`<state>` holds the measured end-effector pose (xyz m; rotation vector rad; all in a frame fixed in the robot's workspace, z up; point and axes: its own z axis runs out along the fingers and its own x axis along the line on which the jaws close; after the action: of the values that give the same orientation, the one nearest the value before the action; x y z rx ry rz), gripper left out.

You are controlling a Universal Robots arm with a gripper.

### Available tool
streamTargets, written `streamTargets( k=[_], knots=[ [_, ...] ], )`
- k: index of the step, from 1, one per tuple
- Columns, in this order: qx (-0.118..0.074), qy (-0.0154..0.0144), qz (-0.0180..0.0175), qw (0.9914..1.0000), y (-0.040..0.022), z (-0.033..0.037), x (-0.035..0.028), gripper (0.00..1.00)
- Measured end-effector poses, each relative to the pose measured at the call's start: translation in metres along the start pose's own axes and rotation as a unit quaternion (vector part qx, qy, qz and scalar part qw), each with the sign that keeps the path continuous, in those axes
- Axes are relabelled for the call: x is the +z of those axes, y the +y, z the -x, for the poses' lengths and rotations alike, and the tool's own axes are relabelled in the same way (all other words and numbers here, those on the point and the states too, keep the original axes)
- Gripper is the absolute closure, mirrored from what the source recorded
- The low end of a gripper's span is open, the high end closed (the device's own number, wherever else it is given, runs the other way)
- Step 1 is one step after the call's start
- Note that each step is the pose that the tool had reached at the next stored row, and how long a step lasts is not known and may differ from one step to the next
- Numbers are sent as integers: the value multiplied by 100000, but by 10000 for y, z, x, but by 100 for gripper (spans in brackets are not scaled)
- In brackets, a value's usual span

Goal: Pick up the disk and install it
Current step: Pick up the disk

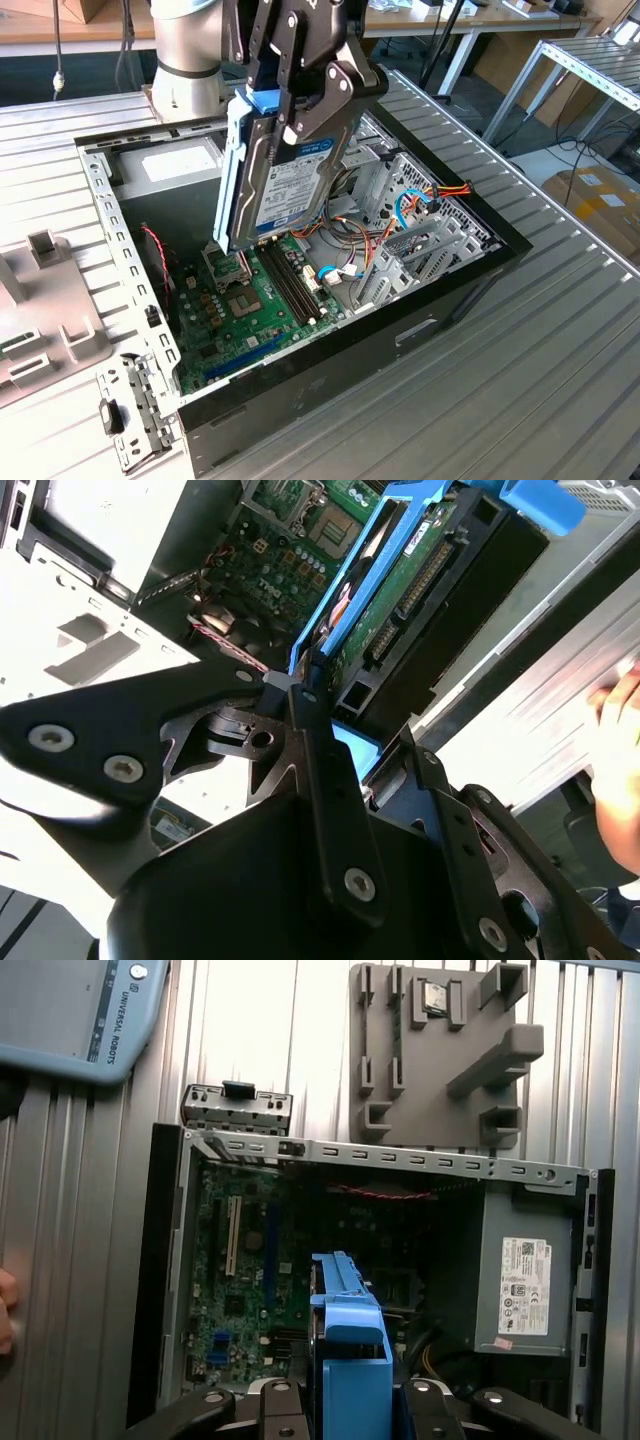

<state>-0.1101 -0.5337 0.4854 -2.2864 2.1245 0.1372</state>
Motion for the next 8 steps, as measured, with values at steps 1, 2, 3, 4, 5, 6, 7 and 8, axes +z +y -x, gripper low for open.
streamTargets(
  k=[1,2,3,4,5,6,7,8],
  knots=[
    [1,5,1,100000,-5,-6,0,63],
    [-1,5,2,100000,-8,-12,0,63],
    [0,8,2,100000,-13,-17,-1,63],
    [-1,12,3,100000,-17,-23,-1,63],
    [1,12,2,100000,-25,-31,-1,63],
    [1,12,3,100000,-32,-37,-1,63],
    [7,14,4,100000,-40,-44,-1,63],
    [13,10,1,100000,-50,-52,0,63]
  ],
)
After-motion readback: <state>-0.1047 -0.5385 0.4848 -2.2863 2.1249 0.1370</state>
